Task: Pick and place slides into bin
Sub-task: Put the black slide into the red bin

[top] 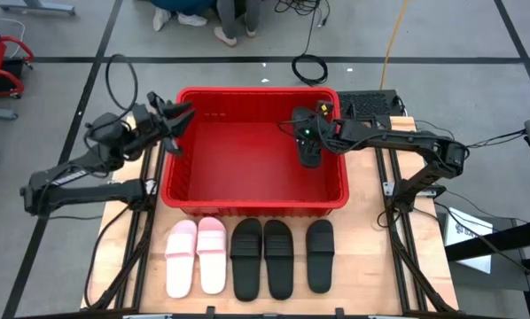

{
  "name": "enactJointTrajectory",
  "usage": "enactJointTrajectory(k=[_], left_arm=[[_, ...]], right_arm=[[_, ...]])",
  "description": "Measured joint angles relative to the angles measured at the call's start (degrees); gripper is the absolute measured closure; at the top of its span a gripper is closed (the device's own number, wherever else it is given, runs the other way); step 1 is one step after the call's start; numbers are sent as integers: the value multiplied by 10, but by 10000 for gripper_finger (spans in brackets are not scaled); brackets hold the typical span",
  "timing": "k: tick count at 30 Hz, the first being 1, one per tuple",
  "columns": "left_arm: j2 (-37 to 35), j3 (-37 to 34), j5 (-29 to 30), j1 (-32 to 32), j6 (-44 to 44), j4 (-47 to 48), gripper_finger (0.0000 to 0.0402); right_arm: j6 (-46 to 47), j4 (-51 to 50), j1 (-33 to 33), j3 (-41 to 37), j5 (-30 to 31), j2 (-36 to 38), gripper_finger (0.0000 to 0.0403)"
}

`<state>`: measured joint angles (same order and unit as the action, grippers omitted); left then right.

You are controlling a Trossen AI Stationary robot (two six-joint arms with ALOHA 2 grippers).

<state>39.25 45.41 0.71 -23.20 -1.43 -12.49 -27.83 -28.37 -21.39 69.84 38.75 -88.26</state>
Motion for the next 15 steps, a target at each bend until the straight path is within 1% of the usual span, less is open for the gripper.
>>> enactJointTrajectory(k=[4,10,15], left_arm=[[17,0,-33,-37,20,-6,275],[39,0,-85,-65,38,-36,275],[44,0,-88,-66,31,-40,275]], right_arm=[[0,17,-3,-19,2,-15,399],[-1,35,-11,-27,1,-51,399],[-13,54,-23,-27,0,-84,399]])
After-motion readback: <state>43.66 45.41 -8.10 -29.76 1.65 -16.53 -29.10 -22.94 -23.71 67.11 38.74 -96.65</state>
